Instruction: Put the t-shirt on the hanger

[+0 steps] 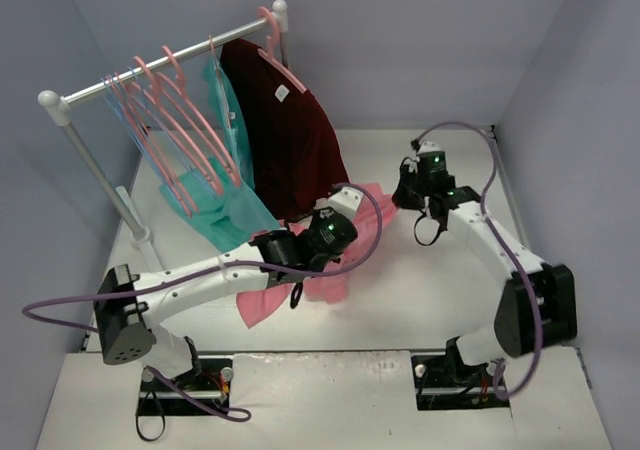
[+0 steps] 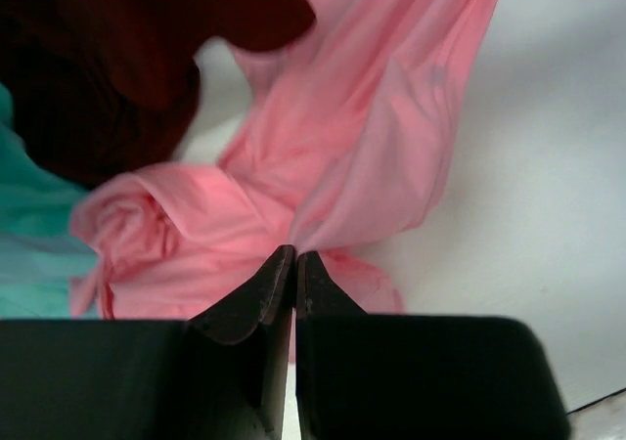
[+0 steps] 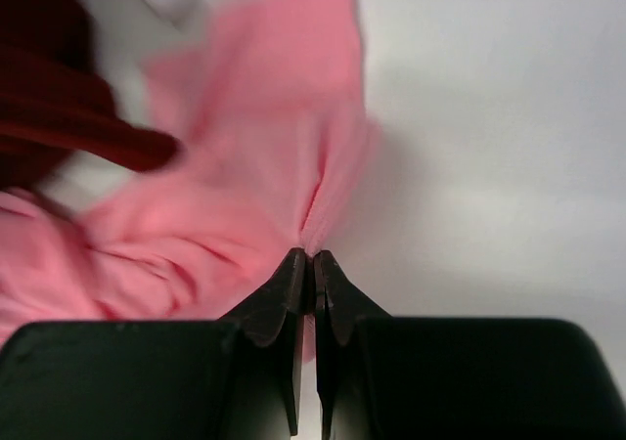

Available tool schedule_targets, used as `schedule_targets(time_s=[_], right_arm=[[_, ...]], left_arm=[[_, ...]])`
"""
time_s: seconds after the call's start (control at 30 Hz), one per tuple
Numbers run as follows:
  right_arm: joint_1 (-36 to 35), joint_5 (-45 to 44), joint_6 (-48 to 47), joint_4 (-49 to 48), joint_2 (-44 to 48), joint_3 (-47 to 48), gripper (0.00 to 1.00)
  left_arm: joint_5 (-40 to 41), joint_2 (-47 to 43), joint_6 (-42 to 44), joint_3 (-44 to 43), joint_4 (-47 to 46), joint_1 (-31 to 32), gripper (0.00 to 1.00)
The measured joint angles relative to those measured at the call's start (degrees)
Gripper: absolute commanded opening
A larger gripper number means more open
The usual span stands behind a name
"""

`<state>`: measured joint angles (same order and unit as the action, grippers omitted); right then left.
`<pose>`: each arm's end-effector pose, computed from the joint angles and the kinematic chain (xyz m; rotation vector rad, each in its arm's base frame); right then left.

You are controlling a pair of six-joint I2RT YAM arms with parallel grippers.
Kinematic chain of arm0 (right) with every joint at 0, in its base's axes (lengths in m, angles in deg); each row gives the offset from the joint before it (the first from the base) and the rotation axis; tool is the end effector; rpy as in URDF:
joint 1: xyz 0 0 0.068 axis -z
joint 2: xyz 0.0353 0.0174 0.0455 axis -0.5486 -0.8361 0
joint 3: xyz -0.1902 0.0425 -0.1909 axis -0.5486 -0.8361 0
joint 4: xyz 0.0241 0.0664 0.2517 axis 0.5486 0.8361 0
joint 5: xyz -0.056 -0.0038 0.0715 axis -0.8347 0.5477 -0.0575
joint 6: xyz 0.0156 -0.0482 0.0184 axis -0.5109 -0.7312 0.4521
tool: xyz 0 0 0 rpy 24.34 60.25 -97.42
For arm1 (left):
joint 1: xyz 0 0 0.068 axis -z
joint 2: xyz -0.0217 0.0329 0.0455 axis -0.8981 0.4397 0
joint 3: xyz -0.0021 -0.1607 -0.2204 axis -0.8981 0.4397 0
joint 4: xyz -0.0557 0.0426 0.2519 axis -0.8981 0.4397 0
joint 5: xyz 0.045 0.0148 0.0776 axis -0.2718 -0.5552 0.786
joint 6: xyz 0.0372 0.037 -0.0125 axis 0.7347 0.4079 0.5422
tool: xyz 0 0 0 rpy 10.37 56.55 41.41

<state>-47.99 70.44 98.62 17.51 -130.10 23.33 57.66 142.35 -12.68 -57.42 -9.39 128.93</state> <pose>0.3188 0.0884 0.2627 -0.0133 2.1434 0.4755 0.1576 -0.2974 0.3215 0.4453 2.1071 -0.3734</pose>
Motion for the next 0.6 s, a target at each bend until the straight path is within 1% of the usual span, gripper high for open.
schedule_targets(time_s=[0.07,0.17,0.3,0.4,0.47,0.53,0.6], right_arm=[[0.0,-1.3,-1.1,3.6,3.9,7.8,0.0],[0.0,-2.9,-2.8,7.6,8.0,23.1,0.0],[0.0,-3.5,-4.5,9.4,12.7,37.9,0.0],[0.0,-3.4,-5.1,10.4,15.8,44.1,0.0],[0.0,-2.8,-5.0,10.7,17.4,46.1,0.0],[-0.3,-1.8,-5.0,11.0,19.1,46.0,0.0],[-0.5,-0.3,-4.8,11.4,20.5,44.2,0.0]], left_arm=[[-0.4,-1.3,2.6,-4.4,0.5,-1.5,0.0],[-0.4,-3.4,8.3,-13.7,1.5,-2.9,0.0],[-0.4,-7.4,16.5,-26.4,1.0,-3.2,0.0],[-0.4,-10.3,21.8,-34.5,1.1,-3.2,0.0],[-0.8,-12.2,24.0,-37.8,0.8,-3.2,0.0],[-1.8,-14.5,25.0,-38.3,0.9,-3.1,0.0],[-3.0,-16.5,24.8,-36.7,0.7,-3.1,0.0]])
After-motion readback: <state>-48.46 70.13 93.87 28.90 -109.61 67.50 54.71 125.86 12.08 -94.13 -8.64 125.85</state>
